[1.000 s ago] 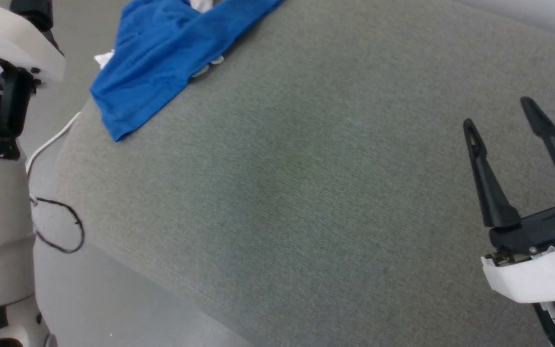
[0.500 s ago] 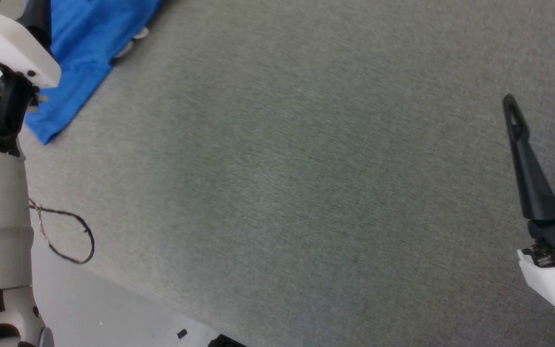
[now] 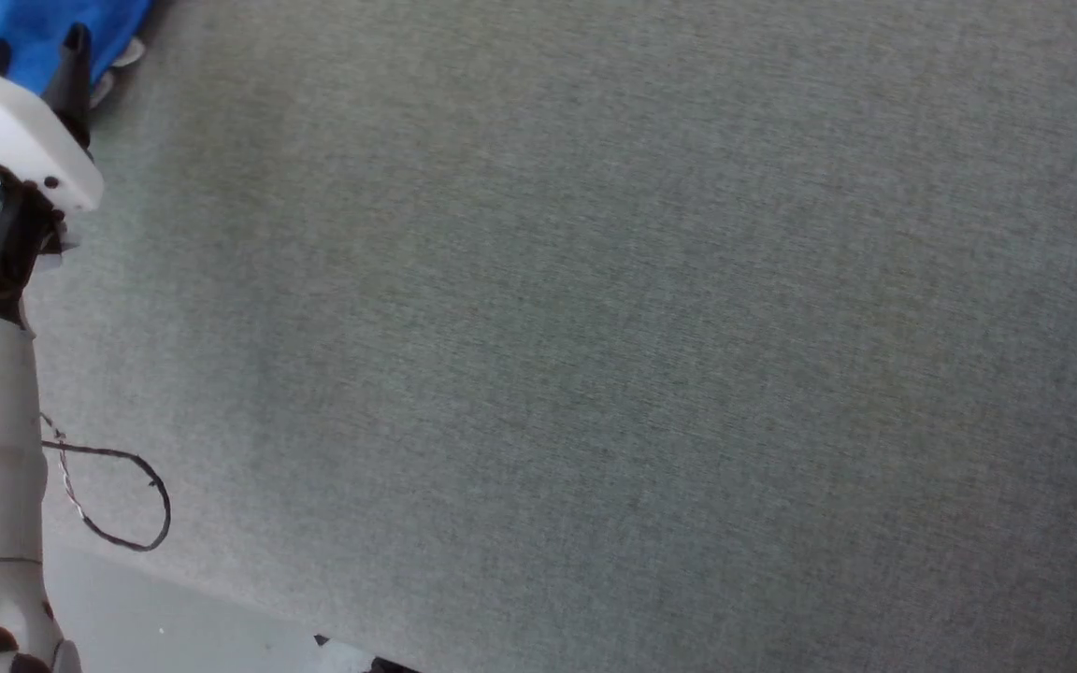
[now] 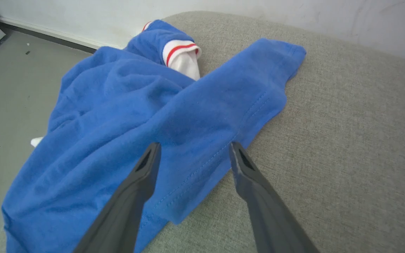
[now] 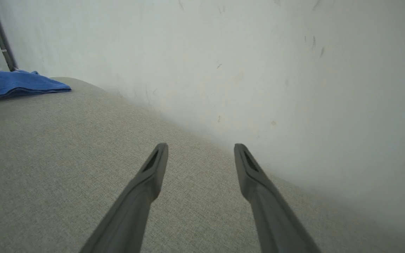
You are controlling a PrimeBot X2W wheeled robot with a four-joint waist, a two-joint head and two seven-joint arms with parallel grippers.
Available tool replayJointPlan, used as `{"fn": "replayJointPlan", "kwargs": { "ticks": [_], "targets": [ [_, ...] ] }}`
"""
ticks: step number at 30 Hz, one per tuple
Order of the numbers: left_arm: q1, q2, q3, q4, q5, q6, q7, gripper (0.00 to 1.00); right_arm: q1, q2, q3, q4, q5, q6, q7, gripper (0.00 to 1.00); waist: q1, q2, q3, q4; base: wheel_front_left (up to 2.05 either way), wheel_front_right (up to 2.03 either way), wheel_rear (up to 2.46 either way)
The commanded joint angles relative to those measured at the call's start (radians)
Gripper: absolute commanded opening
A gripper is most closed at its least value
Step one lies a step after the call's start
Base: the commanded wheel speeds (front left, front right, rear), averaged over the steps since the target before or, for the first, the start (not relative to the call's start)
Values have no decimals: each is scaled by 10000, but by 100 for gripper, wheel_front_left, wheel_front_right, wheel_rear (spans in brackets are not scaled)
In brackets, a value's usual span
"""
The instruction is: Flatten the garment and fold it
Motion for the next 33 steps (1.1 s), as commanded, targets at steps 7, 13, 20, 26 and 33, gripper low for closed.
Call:
{"fn": "replayJointPlan", "kwargs": {
  "ticks": [7, 13, 20, 26, 33],
  "targets": [
    [-245, 78, 54, 632, 39, 260, -525, 100, 340, -192, -372, -320, 209, -19, 109, 100, 0, 0, 385, -282, 0, 0, 0],
    [-404, -3, 34, 1170, 13, 348, -883, 100, 415, -320, -574, -492, 273, -19, 200, 100, 0, 0, 625, -328, 0, 0, 0],
    [-675, -86, -121, 1679, 40, 328, -1204, 0, 395, -316, -596, -455, 300, -19, 159, 100, 0, 0, 621, -316, 0, 0, 0],
    [-797, 328, -130, 1741, 66, 296, -1125, 0, 296, -64, -426, -89, 342, -19, -163, 100, 0, 0, 164, -449, 0, 0, 0],
    [-844, 1056, -18, 1251, 84, 371, -755, 0, 129, 364, -48, 667, 388, -19, -790, 100, 0, 0, -536, -716, 0, 0, 0]
  ]
}}
